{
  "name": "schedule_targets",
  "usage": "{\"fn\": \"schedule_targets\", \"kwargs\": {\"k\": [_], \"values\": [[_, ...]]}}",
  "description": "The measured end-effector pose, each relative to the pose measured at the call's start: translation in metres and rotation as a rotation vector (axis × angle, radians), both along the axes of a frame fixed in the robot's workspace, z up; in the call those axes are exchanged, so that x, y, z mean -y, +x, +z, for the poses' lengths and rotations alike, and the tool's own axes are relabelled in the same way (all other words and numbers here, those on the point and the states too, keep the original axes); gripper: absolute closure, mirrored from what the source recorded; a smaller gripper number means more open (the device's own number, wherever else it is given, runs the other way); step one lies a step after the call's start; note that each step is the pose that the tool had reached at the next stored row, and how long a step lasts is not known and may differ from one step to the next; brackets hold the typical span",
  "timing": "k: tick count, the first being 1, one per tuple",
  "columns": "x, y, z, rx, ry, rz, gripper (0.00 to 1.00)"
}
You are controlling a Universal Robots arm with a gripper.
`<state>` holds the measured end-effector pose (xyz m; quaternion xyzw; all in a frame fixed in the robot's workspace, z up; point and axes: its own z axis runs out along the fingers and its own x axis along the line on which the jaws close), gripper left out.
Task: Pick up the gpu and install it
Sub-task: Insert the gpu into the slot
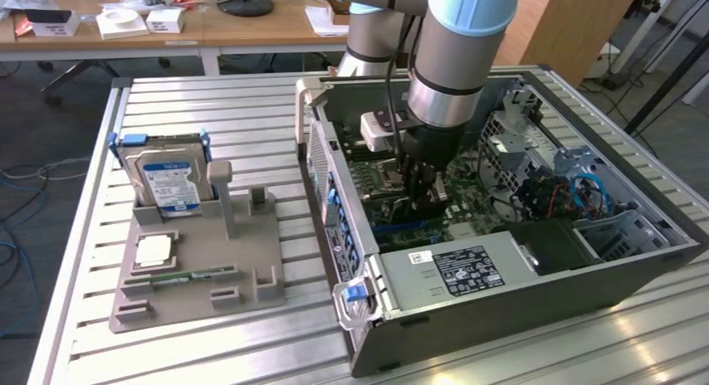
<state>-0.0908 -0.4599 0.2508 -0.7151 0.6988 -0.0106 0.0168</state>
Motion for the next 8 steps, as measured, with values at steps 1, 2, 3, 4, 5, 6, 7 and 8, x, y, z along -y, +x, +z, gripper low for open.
{"fn": "schedule_targets", "kwargs": {"k": [1, 2, 3, 4, 5, 6, 7, 8], "values": [[0.0, -0.0001, 0.0, 0.0, 0.0, 0.0, 0.74], [0.0, -0.0001, 0.0, 0.0, 0.0001, 0.0, 0.74], [0.0, -0.0001, 0.0, 0.0, 0.0001, 0.0, 0.74], [0.0, -0.0003, 0.0, 0.0, 0.0001, 0.0, 0.74], [0.0, -0.0008, -0.0001, 0.0001, 0.0001, 0.0, 0.74], [0.0, -0.0013, -0.0001, 0.0002, 0.0001, 0.0, 0.74], [0.0, -0.0018, -0.0001, 0.0005, 0.0001, 0.0, 0.74], [0.0, -0.0021, -0.0001, 0.0009, 0.0001, 0.0, 0.74]]}}
